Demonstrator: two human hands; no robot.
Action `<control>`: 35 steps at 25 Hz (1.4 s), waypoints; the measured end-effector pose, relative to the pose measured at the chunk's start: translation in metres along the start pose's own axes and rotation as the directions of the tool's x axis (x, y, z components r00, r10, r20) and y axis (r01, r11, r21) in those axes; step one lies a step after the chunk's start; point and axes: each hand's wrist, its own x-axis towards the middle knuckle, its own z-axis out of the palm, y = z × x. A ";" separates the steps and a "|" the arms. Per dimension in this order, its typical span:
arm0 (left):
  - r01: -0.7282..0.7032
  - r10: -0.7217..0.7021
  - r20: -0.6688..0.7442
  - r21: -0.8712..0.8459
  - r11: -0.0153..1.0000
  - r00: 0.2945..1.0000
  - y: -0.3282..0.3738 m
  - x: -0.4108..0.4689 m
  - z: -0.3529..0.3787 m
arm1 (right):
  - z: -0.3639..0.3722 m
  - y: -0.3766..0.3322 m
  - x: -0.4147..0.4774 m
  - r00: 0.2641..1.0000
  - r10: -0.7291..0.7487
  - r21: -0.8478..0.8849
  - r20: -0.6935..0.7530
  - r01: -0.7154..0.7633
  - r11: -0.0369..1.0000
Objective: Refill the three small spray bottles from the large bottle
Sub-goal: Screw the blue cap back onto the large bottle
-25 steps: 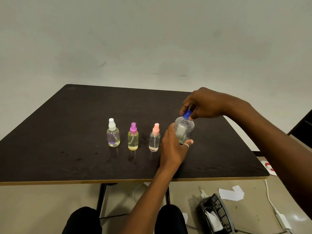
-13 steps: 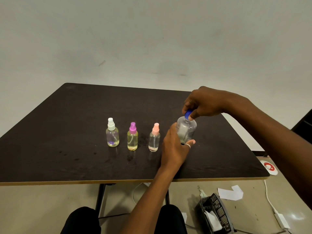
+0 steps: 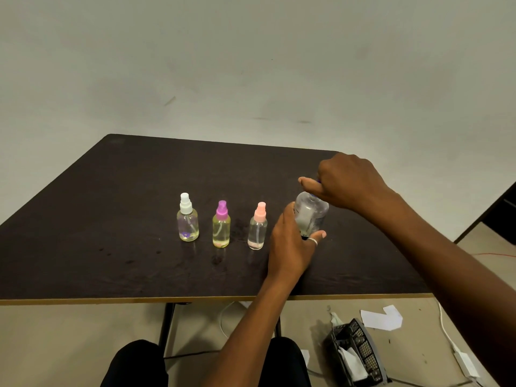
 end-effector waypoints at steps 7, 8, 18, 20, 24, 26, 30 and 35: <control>0.010 -0.010 0.019 -0.008 1.000 1.000 -0.001 0.002 0.000 | -0.013 0.015 -0.001 0.998 -0.035 0.194 0.054 0.024 0.981; 0.013 -0.013 0.022 -0.004 1.000 1.000 -0.002 0.003 0.000 | -0.018 0.020 -0.001 0.989 -0.112 0.265 0.094 0.084 0.961; 0.003 -0.003 0.031 0.013 1.000 1.000 -0.005 0.003 0.001 | -0.012 0.031 0.007 0.946 -0.284 0.384 0.155 0.208 0.900; -0.011 0.011 0.021 0.006 1.000 1.000 -0.005 0.002 0.000 | -0.008 0.031 0.008 0.952 -0.276 0.361 0.133 0.213 0.908; -0.026 0.026 0.005 0.004 1.000 1.000 -0.005 0.001 0.000 | 0.004 0.024 0.007 0.975 -0.211 0.249 0.071 0.187 0.950; -0.032 0.032 0.005 0.007 0.999 0.999 -0.006 0.003 0.000 | 0.009 0.019 0.006 0.986 -0.157 0.200 0.055 0.143 0.969; -0.011 0.011 0.022 0.016 1.000 1.000 -0.005 0.003 0.001 | 0.007 0.008 -0.003 0.997 -0.071 0.045 0.020 0.070 0.997; -0.004 0.004 0.015 0.009 1.000 1.000 -0.005 0.003 0.000 | 0.003 0.001 -0.010 1.000 0.010 -0.019 -0.005 -0.010 1.000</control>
